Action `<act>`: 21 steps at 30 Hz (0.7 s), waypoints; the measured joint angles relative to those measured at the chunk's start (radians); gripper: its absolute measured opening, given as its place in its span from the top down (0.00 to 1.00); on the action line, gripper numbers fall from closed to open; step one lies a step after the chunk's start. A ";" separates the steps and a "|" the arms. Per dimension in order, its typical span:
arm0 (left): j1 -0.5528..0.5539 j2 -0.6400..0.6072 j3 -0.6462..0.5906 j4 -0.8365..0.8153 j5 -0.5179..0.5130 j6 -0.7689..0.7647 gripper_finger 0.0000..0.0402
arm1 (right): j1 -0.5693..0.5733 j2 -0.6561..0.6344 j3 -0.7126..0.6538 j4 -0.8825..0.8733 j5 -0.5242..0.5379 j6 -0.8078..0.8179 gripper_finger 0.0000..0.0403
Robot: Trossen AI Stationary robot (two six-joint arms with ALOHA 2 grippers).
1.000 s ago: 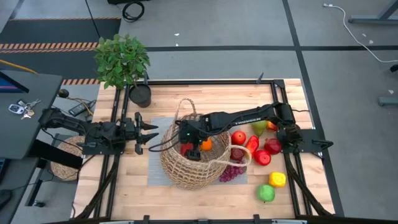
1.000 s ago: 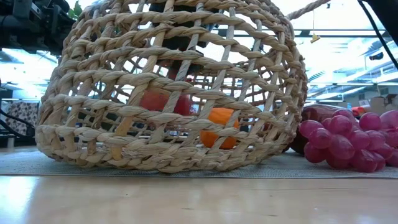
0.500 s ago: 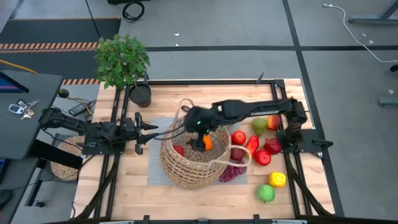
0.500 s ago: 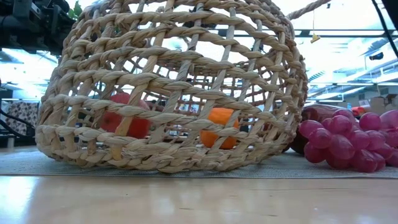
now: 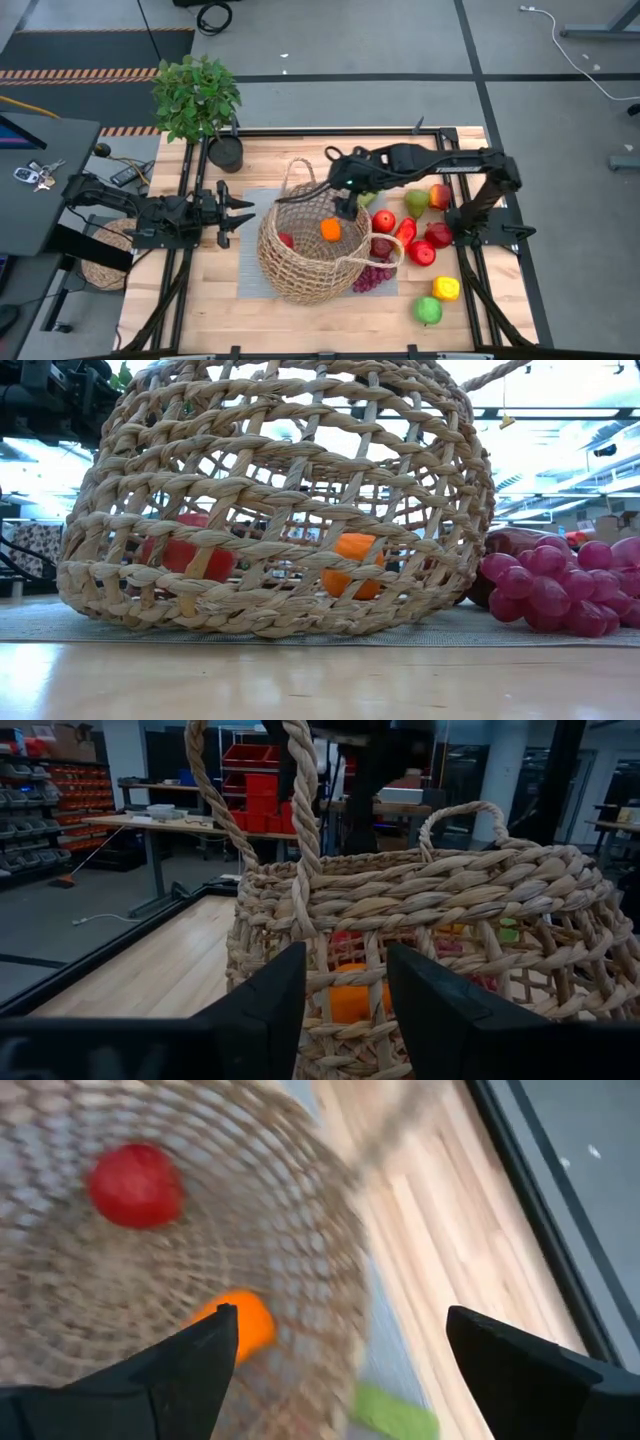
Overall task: Build produce basket
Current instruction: Put the cucumber into the basket
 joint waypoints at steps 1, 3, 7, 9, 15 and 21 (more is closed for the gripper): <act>0.000 0.000 0.000 0.000 0.000 0.000 0.64 | -0.005 -0.026 -0.046 0.009 0.005 0.010 0.11; 0.000 0.000 0.000 0.000 0.000 0.000 0.64 | -0.016 -0.078 -0.136 0.047 0.005 0.028 0.11; 0.000 0.000 0.000 0.000 0.000 0.000 0.63 | -0.043 -0.213 -0.315 0.153 0.002 0.047 0.11; 0.000 0.000 0.000 0.000 0.000 0.000 0.63 | -0.056 -0.276 -0.397 0.194 0.002 0.051 0.11; 0.000 0.000 0.000 0.000 0.000 0.000 0.64 | -0.111 -0.439 -0.613 0.229 0.010 0.064 0.11; 0.000 0.000 0.000 0.000 0.000 0.000 0.63 | -0.168 -0.528 -0.810 0.308 -0.021 0.018 0.11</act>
